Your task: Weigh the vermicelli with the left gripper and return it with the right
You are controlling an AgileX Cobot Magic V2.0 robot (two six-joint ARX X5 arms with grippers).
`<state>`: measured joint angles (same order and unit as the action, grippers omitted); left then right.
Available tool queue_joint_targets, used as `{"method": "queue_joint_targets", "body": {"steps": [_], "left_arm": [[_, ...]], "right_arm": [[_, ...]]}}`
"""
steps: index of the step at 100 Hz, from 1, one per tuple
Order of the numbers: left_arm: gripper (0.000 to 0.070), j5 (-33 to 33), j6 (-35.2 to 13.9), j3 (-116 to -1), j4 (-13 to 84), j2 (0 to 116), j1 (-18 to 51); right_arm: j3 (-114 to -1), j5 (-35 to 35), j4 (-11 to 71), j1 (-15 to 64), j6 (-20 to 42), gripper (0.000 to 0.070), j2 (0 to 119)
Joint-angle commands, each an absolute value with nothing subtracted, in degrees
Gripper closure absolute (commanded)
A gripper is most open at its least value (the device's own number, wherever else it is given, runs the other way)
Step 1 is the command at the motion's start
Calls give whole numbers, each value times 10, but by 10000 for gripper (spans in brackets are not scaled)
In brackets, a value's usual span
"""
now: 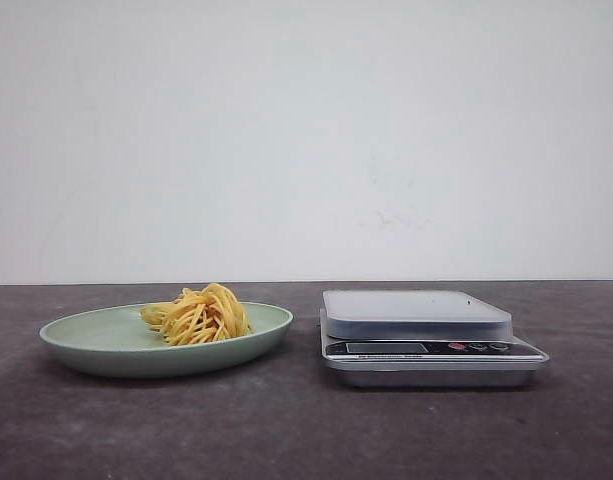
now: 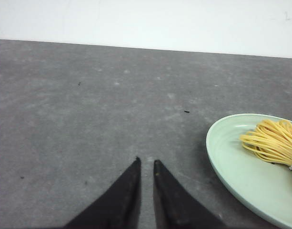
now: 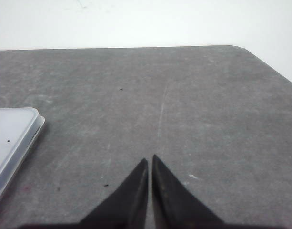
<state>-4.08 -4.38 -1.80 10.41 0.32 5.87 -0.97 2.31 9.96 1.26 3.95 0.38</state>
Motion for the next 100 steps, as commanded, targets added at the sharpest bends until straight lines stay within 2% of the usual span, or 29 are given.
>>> {"method": "queue_joint_targets", "body": {"steps": [1,100], "left_arm": [[688,-40,-39,-8,107,3,59],[688,-40,-39,-8,107,3,59]], "right_arm": [[-7,14,103,17,23,694,2],[-7,11,90,20,14,694,2]]}}
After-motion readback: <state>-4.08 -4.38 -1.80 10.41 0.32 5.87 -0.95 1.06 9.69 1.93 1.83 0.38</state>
